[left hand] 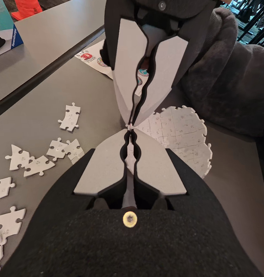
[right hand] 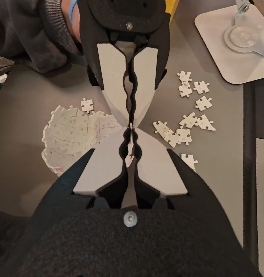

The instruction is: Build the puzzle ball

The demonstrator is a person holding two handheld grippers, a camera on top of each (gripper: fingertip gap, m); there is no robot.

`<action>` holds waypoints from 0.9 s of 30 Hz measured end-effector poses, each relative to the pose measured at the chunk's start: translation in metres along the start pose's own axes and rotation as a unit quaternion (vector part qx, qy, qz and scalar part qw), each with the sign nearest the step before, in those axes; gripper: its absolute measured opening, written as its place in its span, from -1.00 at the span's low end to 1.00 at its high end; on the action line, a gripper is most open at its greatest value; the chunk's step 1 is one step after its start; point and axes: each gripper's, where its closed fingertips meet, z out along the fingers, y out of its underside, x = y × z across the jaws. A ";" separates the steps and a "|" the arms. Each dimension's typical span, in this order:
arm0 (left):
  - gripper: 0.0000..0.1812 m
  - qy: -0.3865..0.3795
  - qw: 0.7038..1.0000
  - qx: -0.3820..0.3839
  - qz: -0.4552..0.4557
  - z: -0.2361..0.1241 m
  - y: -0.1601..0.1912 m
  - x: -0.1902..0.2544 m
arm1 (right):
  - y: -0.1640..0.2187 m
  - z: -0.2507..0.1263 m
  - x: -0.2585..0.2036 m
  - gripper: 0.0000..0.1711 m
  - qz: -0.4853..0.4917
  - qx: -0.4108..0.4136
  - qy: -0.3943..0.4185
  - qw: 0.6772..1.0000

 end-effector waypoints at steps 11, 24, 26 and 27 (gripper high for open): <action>-0.77 -0.037 0.997 0.060 -0.035 -0.033 -0.005 -0.019 | 0.020 0.004 0.008 -0.98 0.016 -0.064 0.012 0.998; -1.00 -0.042 0.995 0.011 -0.092 0.013 0.035 -0.069 | 0.027 0.015 0.009 -0.98 0.009 -0.091 0.013 0.996; -1.00 -0.045 0.996 0.005 -0.083 0.019 0.039 -0.069 | 0.027 0.013 0.009 -0.98 0.008 -0.091 0.015 0.996; -1.00 -0.049 0.996 0.002 -0.077 0.021 0.040 -0.070 | 0.027 0.012 0.010 -0.98 0.006 -0.090 0.016 0.996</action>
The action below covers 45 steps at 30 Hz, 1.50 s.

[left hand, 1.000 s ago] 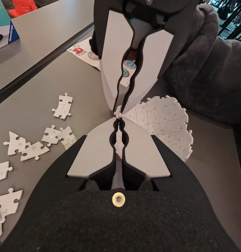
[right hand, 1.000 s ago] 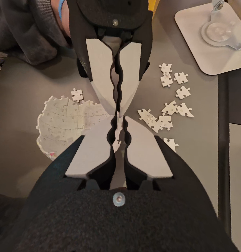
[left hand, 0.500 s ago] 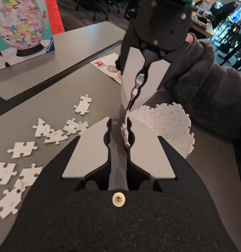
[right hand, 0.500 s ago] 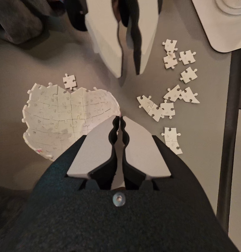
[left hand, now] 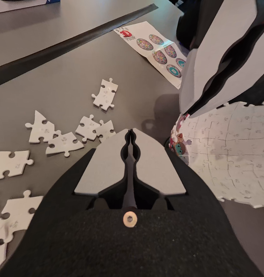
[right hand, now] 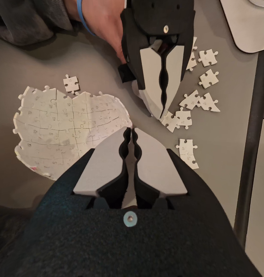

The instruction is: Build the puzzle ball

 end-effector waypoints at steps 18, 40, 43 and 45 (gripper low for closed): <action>-0.80 0.042 0.990 0.118 0.065 -0.049 -0.041 0.064 | -0.048 -0.048 0.003 -0.98 0.006 0.250 -0.031 0.968; -0.86 0.003 0.993 0.103 0.054 -0.051 -0.034 0.044 | -0.012 -0.022 -0.001 -0.98 -0.016 0.080 0.005 0.997; -0.88 -0.038 0.996 0.082 0.015 -0.042 -0.025 0.019 | -0.005 -0.014 -0.009 -0.98 -0.044 0.025 0.015 0.999; -0.95 -0.050 0.997 0.055 0.014 -0.033 -0.016 0.010 | -0.001 -0.008 -0.009 -0.98 -0.053 -0.008 0.031 0.998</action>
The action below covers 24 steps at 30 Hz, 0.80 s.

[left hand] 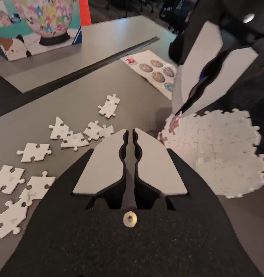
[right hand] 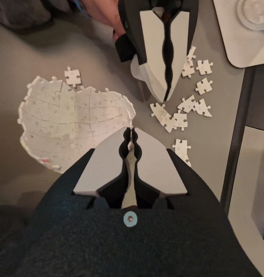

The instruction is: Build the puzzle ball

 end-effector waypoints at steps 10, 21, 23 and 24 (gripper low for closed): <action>-1.00 0.023 0.997 -0.058 0.039 0.037 0.017 -0.001 | 0.007 0.011 0.004 -0.98 0.000 -0.042 0.014 0.999; -0.88 0.009 0.998 -0.031 0.052 0.002 -0.005 0.015 | 0.007 0.014 0.007 -0.98 0.031 -0.039 0.009 0.999; -0.85 0.014 0.998 -0.014 0.053 -0.005 -0.014 0.025 | 0.007 0.014 0.007 -0.98 0.038 -0.038 0.006 0.999; -0.84 0.018 0.998 -0.012 0.058 -0.007 -0.016 0.030 | 0.007 0.015 0.008 -0.98 0.043 -0.038 0.007 0.998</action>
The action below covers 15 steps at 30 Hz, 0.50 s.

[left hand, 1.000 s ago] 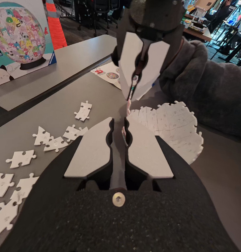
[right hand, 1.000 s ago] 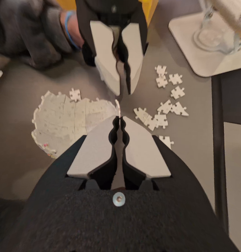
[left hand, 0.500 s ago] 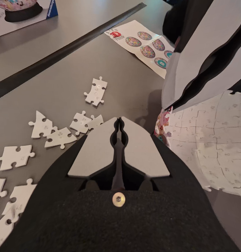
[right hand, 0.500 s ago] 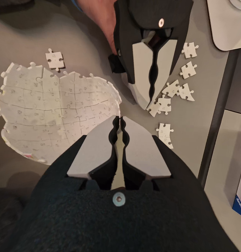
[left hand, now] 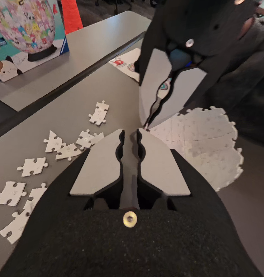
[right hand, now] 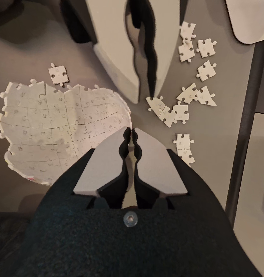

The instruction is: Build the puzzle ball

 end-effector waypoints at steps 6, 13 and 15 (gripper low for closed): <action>-0.80 -0.031 0.995 -0.071 0.066 0.013 0.015 0.012 | 0.002 -0.001 0.001 -0.97 0.029 -0.003 -0.005 1.000; -0.80 -0.056 0.989 -0.105 0.083 0.018 0.025 0.007 | 0.003 -0.001 0.001 -0.97 0.047 -0.008 -0.004 0.999; -0.84 -0.058 0.990 -0.105 0.080 0.018 0.024 0.007 | 0.003 -0.001 0.002 -0.97 0.044 -0.010 0.001 0.999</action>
